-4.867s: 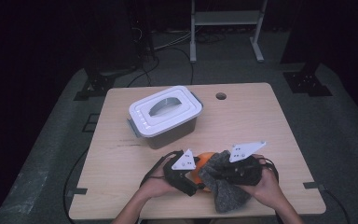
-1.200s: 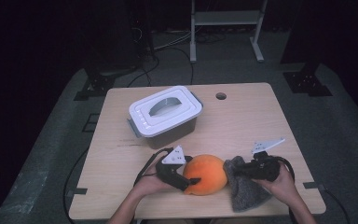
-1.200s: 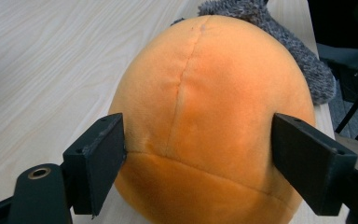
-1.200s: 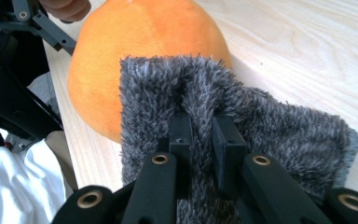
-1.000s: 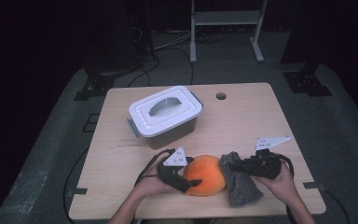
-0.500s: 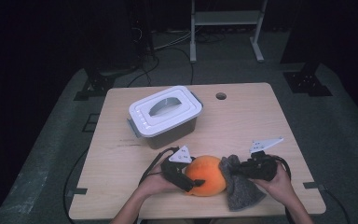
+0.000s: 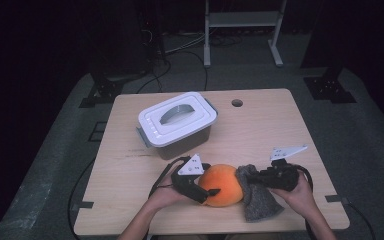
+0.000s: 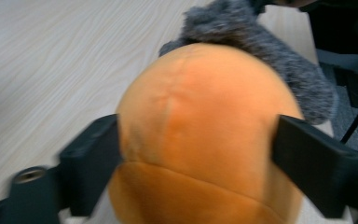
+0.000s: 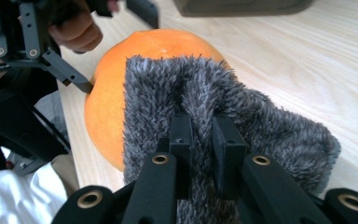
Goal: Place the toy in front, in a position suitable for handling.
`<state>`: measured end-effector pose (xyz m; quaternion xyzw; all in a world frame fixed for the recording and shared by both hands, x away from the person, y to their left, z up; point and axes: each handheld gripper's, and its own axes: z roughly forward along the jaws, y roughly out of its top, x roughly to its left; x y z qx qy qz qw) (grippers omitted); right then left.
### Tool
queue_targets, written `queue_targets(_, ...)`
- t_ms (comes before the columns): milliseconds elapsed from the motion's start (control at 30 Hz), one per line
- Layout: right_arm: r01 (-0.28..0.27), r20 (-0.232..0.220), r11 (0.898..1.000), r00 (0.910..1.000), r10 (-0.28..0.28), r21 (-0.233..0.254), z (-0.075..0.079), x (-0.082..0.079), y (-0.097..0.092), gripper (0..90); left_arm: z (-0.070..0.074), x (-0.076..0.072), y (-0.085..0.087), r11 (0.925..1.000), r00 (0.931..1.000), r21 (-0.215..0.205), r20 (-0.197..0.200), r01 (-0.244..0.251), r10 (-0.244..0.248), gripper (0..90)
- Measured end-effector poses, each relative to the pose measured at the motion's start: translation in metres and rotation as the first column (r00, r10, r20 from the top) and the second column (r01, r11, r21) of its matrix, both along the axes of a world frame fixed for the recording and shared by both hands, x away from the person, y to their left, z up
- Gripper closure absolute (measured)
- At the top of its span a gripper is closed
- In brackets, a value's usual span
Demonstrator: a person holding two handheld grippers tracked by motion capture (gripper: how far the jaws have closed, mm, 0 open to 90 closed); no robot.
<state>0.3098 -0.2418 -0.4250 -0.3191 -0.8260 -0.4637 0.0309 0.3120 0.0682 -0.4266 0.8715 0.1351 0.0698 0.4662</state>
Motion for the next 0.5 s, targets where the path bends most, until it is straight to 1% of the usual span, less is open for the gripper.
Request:
queue_targets(67,-0.029,-0.010,0.999,0.9995,0.029,-0.018,-0.002,-0.001,0.003,79.4,-0.004,0.003,0.000,0.9999,0.9991,0.011,-0.043,0.001,0.000,4.4)
queue_targets(100,-0.042,-0.015,0.999,0.9990,0.041,-0.028,-0.003,-0.002,0.004,79.4,-0.006,0.005,-0.002,0.9998,0.9974,0.019,-0.072,0.006,-0.004,2.0)
queue_targets(167,-0.069,-0.024,0.997,0.9974,0.069,-0.037,-0.005,-0.004,0.005,79.4,-0.011,0.007,-0.003,0.9995,0.9918,0.018,-0.126,0.027,-0.024,1.8)
queue_targets(200,-0.075,-0.027,0.996,0.9969,0.074,-0.040,-0.005,-0.005,0.005,79.3,-0.013,0.007,-0.005,0.9993,0.9898,0.023,-0.140,0.030,-0.027,0.6)
queue_targets(267,-0.076,-0.034,0.996,0.9966,0.075,-0.040,-0.006,-0.005,0.005,79.3,-0.014,0.007,-0.006,0.9994,0.9898,0.020,-0.140,0.029,-0.026,0.5)
queue_targets(300,-0.074,-0.037,0.996,0.9967,0.072,-0.040,-0.006,-0.004,0.004,79.4,-0.013,0.007,-0.005,0.9994,0.9904,0.022,-0.136,0.029,-0.025,2.9)
queue_targets(333,-0.069,-0.035,0.997,0.9970,0.068,-0.038,-0.006,-0.004,0.004,79.4,-0.012,0.006,-0.005,0.9992,0.9921,0.028,-0.123,0.027,-0.023,7.0)
queue_targets(400,-0.062,-0.032,0.997,0.9976,0.061,-0.034,-0.005,-0.002,0.003,79.5,-0.010,0.002,-0.004,0.9988,0.9968,0.041,-0.076,0.028,-0.024,18.8)
queue_targets(467,-0.054,-0.029,0.998,0.9982,0.053,-0.032,-0.003,-0.002,0.002,79.6,-0.007,-0.002,-0.004,0.9990,0.9996,0.040,-0.022,0.020,-0.019,24.9)
queue_targets(500,-0.046,-0.023,0.998,0.9987,0.045,-0.036,-0.002,-0.001,0.001,79.7,-0.005,-0.004,-0.005,0.9994,0.9998,0.033,0.018,0.008,-0.009,26.6)
